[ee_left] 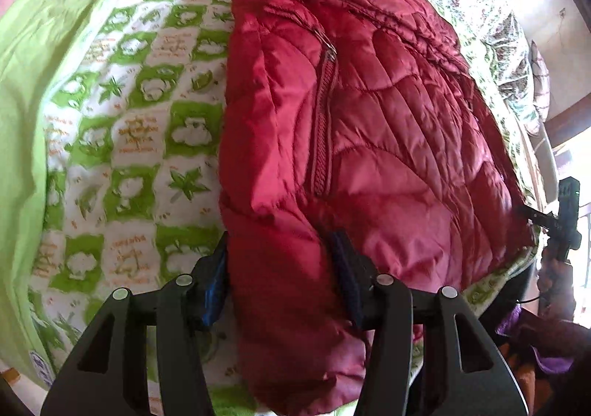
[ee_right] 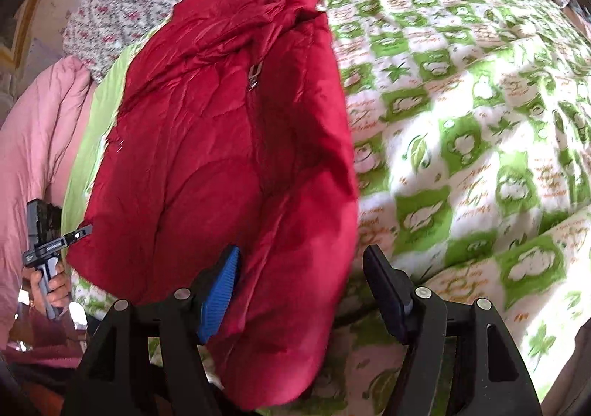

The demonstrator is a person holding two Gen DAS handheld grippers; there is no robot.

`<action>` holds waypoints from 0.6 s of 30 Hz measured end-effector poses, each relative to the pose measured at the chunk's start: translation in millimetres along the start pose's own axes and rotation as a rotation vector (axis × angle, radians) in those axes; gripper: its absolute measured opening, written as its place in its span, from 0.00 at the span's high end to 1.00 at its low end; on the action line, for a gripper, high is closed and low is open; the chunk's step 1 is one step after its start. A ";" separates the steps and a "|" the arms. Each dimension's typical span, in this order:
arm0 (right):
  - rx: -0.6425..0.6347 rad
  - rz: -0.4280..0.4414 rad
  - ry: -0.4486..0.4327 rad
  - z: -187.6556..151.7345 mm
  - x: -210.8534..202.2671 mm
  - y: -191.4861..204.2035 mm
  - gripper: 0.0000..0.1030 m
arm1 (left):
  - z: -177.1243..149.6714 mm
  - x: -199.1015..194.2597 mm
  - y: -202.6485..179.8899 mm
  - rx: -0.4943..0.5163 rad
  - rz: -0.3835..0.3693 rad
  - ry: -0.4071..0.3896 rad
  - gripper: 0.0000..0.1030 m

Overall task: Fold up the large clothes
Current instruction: 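Grasp the jacket hem with the right tool and lift it toward the collar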

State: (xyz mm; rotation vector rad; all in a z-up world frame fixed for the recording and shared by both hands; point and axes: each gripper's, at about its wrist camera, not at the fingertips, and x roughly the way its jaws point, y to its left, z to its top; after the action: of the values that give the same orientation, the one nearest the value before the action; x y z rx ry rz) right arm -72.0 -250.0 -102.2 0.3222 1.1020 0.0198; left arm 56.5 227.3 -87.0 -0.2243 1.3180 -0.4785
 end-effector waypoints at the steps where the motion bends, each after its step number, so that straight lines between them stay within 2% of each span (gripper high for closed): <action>1: -0.006 0.007 0.001 -2.5 0.2 2.4 0.32 | -1.6 0.7 0.2 -0.003 -0.009 0.003 0.51; 5: -0.024 0.092 0.025 -8.5 4.0 11.9 0.31 | -7.7 2.4 -3.6 0.020 -0.035 0.008 0.51; 7: -0.018 0.099 0.026 -9.1 5.5 13.1 0.34 | -8.7 2.0 -7.0 0.036 -0.036 0.014 0.51; 10: -0.014 0.101 0.029 -9.2 6.5 13.2 0.45 | -8.9 2.7 -11.5 0.055 -0.025 0.019 0.51; 11: -0.013 0.103 0.033 -9.7 6.1 12.0 0.50 | -8.5 3.0 -13.2 0.059 -0.024 0.016 0.56; 12: -0.018 0.101 0.035 -11.2 5.1 11.5 0.59 | -9.0 2.5 -14.5 0.067 -0.032 0.013 0.65; 14: -0.032 0.100 0.031 -13.8 3.5 12.5 0.68 | -10.1 0.8 -19.8 0.091 -0.026 -0.003 0.75; 18: -0.031 0.139 -0.006 -17.2 -6.3 10.3 0.75 | -11.5 -7.3 -32.5 0.137 0.016 -0.062 0.83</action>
State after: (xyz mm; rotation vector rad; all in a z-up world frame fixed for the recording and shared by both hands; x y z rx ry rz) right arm -88.4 -237.1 -101.1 0.3704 1.0707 0.1588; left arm 37.5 203.3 -69.7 -0.1134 1.2208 -0.5420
